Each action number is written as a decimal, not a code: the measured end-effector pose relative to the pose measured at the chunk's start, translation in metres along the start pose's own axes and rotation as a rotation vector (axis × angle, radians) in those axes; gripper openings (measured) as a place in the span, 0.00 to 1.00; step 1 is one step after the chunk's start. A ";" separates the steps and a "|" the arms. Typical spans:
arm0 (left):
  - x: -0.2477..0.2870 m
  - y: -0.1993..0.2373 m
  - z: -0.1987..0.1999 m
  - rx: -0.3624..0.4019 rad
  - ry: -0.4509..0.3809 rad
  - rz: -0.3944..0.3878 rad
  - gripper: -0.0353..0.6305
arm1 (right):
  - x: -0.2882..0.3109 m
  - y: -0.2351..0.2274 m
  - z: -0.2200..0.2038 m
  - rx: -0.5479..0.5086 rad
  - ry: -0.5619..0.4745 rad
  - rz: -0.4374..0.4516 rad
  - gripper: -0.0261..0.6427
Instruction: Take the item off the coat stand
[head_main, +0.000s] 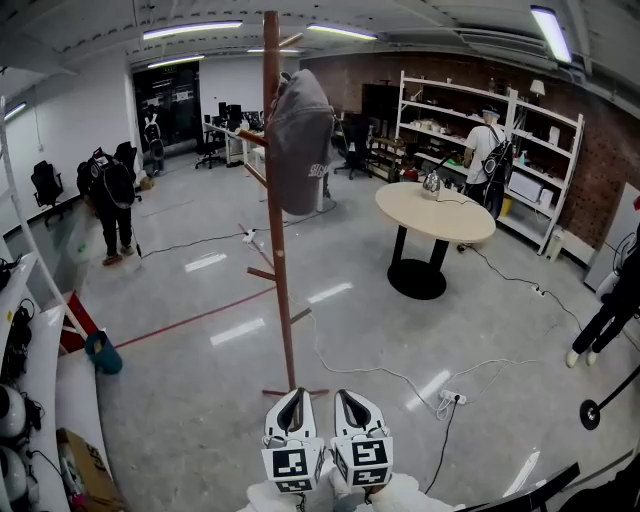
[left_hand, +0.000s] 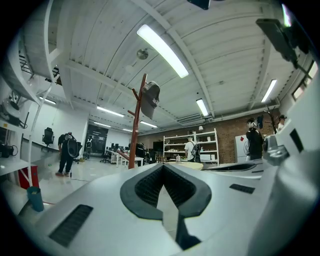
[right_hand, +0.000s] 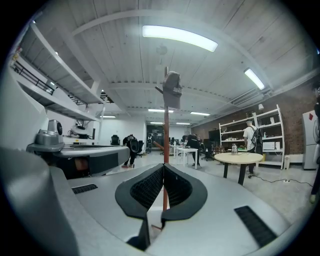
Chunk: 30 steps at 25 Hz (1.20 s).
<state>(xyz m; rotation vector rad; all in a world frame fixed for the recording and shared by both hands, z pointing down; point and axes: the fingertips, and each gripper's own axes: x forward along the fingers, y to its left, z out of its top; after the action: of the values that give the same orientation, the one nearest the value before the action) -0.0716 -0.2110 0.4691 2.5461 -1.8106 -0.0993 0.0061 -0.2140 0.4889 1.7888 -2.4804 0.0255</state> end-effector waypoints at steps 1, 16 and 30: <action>0.005 0.000 0.000 0.001 -0.003 -0.002 0.05 | 0.005 -0.003 0.000 -0.002 -0.003 -0.001 0.05; 0.096 0.020 0.010 0.028 -0.020 0.055 0.05 | 0.095 -0.041 0.027 0.008 -0.050 0.073 0.05; 0.157 0.045 0.002 0.029 -0.011 0.152 0.05 | 0.161 -0.072 0.030 -0.005 -0.059 0.149 0.05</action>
<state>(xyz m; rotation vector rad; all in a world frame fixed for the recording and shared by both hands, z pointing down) -0.0625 -0.3737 0.4627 2.4198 -2.0163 -0.0856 0.0223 -0.3914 0.4685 1.6225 -2.6470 -0.0245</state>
